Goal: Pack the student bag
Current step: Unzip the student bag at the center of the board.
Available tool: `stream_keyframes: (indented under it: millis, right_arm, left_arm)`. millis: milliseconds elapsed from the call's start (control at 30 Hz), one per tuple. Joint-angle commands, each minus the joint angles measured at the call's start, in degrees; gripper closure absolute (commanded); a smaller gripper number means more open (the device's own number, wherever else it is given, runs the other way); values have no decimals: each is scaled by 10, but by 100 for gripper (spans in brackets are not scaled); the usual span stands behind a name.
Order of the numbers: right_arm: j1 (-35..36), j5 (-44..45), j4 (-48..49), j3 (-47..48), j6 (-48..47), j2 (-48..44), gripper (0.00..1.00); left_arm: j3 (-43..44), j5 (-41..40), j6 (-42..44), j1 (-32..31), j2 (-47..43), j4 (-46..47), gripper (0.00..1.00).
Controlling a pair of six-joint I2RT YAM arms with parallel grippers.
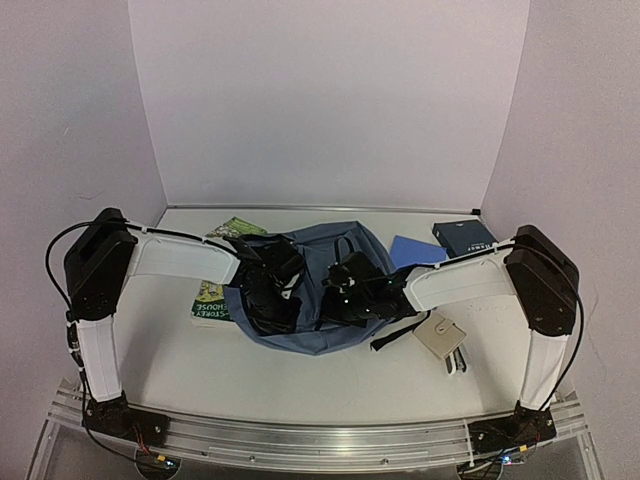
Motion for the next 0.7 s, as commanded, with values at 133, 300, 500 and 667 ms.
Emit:
stream_keyframes:
  millis: [133,300,500,667]
  right_arm:
    - [0,32,8,-9,8,5,100]
    - [0,63,8,-26,13,-20,100]
    - [0,120,2,-45,9,-60,100]
    - [0,127,-5,-48,11,-62,100]
  left_arm:
    - [14,-27,-5,-15,14,-37,93]
    - [-7,-89,-21,-18,-41,-23,100]
    - [-63,-177,-50,-18,-162,37,100]
    - [-45,-220,-59,-15,-185,17,100]
